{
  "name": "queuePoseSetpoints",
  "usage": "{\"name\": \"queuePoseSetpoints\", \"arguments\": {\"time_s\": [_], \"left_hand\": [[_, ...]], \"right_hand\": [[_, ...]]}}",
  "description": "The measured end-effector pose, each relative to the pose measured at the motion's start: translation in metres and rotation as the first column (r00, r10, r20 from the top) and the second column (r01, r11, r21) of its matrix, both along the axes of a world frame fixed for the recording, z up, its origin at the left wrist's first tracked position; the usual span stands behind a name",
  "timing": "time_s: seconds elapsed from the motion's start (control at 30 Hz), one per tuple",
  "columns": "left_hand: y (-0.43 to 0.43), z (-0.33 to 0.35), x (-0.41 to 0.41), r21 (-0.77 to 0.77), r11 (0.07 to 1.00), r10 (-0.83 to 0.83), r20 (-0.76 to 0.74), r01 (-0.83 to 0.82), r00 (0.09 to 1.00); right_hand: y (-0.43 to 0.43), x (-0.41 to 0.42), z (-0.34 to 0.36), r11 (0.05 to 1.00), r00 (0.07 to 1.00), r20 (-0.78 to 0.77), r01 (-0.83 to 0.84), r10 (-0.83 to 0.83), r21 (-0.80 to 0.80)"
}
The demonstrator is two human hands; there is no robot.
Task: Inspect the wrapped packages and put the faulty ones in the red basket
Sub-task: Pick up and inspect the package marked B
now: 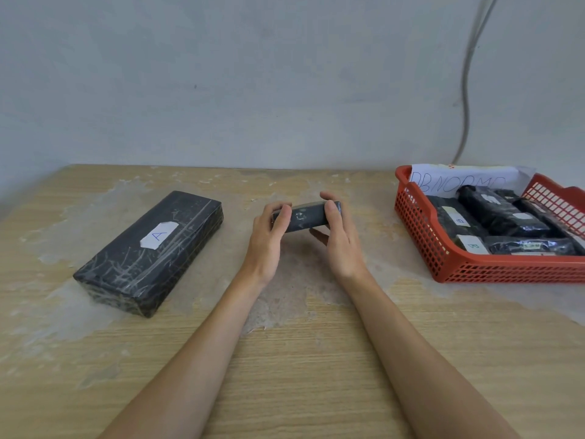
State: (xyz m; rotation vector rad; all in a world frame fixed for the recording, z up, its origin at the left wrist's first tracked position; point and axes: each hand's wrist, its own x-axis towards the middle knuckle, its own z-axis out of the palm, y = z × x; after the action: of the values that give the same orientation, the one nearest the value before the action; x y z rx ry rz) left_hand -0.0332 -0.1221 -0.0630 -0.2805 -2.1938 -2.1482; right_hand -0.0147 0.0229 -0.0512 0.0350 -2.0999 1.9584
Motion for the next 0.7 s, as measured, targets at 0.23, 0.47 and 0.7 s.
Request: {"name": "queuePoseSetpoints", "arguments": {"time_s": [0.23, 0.47, 0.7], "left_hand": [[0.0058, 0.0043, 0.0014, 0.025, 1.000, 0.002, 0.046, -0.003, 0.999], [0.0056, 0.0052, 0.0039, 0.021, 0.999, 0.028, 0.039, -0.029, 0.999], [0.0036, 0.0068, 0.0049, 0.024, 1.000, -0.009, 0.019, 0.008, 1.000]], "right_hand": [[0.0036, 0.0009, 0.0018, 1.000, 1.000, 0.011, 0.013, -0.013, -0.028], [0.0047, 0.0003, 0.0024, 0.999, 0.998, 0.045, 0.049, -0.050, 0.003], [0.0054, -0.0031, -0.0001, 0.997, 0.991, 0.112, 0.080, -0.079, -0.008]]}}
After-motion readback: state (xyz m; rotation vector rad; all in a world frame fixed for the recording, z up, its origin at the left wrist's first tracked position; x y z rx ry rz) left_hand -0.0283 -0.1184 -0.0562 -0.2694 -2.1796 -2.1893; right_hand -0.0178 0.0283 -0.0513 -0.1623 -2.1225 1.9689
